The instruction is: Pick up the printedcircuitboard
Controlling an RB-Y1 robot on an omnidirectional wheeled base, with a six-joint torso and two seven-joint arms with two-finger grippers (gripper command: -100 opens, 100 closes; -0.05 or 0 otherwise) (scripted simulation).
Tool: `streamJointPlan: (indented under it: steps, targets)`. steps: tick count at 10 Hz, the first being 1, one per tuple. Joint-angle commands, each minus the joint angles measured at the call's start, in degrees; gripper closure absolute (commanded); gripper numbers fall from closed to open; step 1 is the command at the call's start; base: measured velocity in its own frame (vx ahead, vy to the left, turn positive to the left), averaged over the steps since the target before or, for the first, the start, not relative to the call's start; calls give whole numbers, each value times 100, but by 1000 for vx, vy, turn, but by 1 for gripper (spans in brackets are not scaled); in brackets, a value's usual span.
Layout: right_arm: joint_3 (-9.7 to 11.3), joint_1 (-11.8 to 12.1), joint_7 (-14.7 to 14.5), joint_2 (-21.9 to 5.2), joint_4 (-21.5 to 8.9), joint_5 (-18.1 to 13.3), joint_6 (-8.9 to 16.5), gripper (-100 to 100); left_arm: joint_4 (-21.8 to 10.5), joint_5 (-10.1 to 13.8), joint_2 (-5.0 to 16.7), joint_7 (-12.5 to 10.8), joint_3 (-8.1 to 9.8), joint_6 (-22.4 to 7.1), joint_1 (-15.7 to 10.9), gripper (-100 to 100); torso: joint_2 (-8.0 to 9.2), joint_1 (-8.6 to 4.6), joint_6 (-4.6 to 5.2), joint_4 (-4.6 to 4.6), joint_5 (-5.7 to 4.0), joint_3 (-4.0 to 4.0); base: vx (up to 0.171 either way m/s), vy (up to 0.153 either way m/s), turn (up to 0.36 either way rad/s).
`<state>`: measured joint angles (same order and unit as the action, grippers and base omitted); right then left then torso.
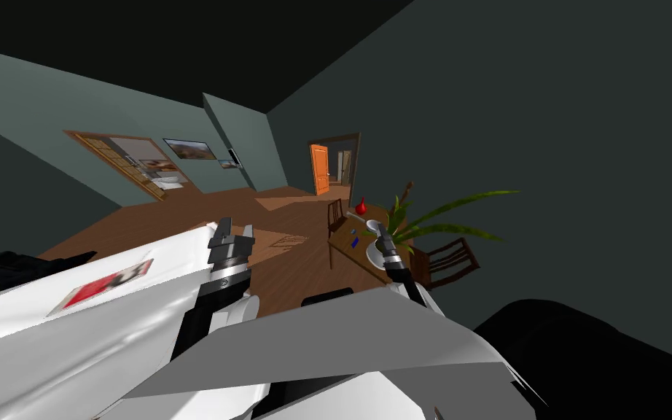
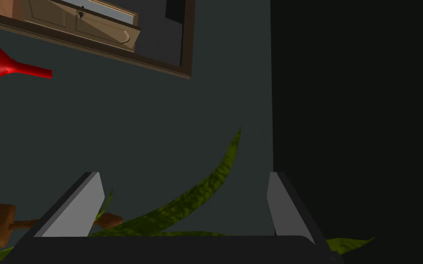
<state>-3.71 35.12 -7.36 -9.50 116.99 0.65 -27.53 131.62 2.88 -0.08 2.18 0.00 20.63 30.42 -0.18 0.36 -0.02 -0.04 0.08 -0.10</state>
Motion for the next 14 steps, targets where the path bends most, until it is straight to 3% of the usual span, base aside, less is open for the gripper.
streamJointPlan:
  steps: [1,6,8,14]
  targets:
    - [-7,10,-31,-16,-180,-7,27,-100,0,0,0,0,0,0,0,0,0,0,0,0,0,0,56,76,58]
    - [-211,299,-83,-306,-977,20,88,-100,0,0,0,0,1,0,1,0,-1,-7,3,-1,0,-1,65,87,121]
    - [-211,299,-83,-306,-1118,20,88,-100,0,0,0,0,1,0,1,0,-9,-5,3,-2,0,-6,64,51,31]
    - [-423,611,-161,-580,-2199,-16,213,-100,0,0,0,0,1,0,1,0,-22,-3,1,-5,1,-13,103,78,127]
